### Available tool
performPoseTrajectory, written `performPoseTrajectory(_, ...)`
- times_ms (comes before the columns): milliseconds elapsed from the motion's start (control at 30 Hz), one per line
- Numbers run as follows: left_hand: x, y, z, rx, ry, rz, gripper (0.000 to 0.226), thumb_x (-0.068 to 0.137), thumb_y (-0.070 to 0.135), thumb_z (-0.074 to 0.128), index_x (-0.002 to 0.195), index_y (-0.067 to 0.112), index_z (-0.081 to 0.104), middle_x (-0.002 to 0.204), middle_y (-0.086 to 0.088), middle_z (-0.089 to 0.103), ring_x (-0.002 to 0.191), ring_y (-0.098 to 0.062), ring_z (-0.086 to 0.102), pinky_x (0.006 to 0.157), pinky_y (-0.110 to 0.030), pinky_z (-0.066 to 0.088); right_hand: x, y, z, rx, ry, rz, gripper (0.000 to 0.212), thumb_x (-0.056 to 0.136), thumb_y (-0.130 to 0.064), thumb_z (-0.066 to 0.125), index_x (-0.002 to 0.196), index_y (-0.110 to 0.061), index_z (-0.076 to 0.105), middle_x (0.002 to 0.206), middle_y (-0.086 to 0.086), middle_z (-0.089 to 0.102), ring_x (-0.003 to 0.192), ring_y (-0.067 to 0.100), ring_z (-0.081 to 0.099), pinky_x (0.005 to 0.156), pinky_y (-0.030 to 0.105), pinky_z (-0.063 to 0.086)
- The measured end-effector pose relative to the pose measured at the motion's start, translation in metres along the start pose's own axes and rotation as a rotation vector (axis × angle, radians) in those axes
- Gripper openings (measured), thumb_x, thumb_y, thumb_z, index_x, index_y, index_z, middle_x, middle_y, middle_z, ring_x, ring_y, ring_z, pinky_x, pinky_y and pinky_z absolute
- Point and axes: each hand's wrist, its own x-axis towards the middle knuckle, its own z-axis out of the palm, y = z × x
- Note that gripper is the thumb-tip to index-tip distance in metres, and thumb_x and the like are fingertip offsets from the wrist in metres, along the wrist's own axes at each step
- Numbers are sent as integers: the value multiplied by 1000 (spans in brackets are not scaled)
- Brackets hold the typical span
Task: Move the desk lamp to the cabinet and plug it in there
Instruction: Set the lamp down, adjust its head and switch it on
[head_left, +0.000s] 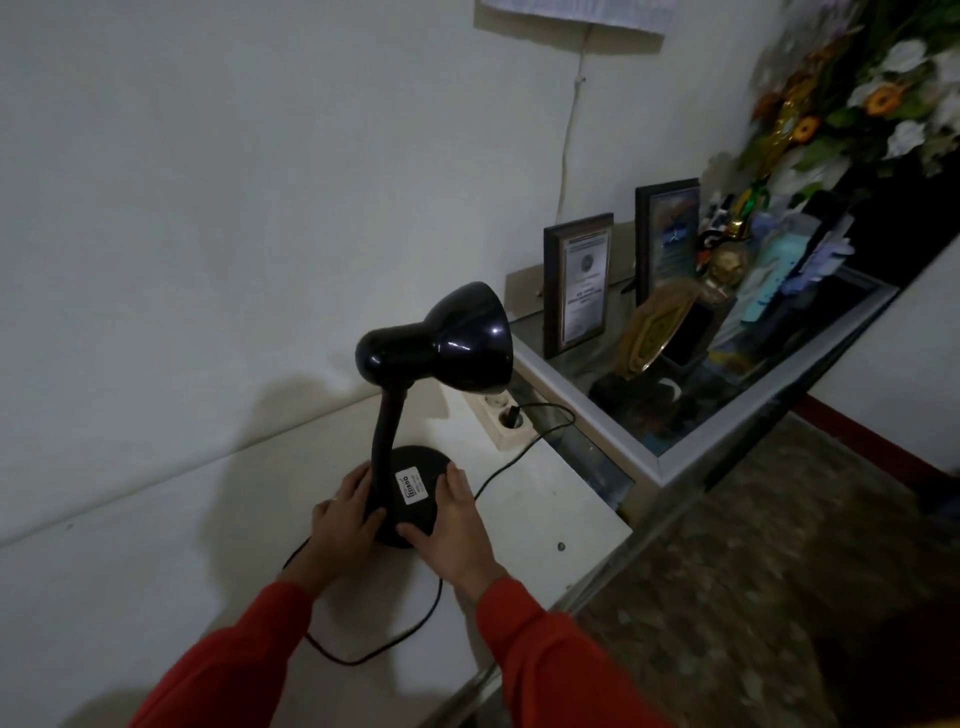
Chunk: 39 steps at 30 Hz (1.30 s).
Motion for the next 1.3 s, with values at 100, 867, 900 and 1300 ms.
performPoseTrajectory(100,1,-1,-4,8,-35,25,64,91,22,45,147,25,15,156,-2,19,133,-24,36,103,-40,26,-5,-2,5,-8,28,26,93,83,-47,63,149,-3,14,161,14,6,148,24,3,118,26,4)
performPoseTrajectory(867,14,-20,-18,15,-171,203,79,76,57,32,147,25,16,157,-1,19,134,-25,38,104,-45,29,-18,-2,-6,-137,23,64,89,79,-47,66,148,-10,23,158,11,17,144,26,17,119,36,21)
performPoseTrajectory(900,14,-20,-19,10,-170,208,83,72,61,28,147,26,17,157,0,20,134,-26,39,104,-46,30,-18,-1,-7,-153,3,60,89,79,-48,65,148,-11,22,158,10,16,144,26,17,119,37,22)
performPoseTrajectory(1300,18,-11,-33,-139,-221,194,73,75,37,58,141,20,32,149,-10,33,134,-30,37,109,-52,34,-18,-3,-22,-5,-13,84,82,85,-42,62,149,-14,19,152,11,27,136,28,33,112,37,33)
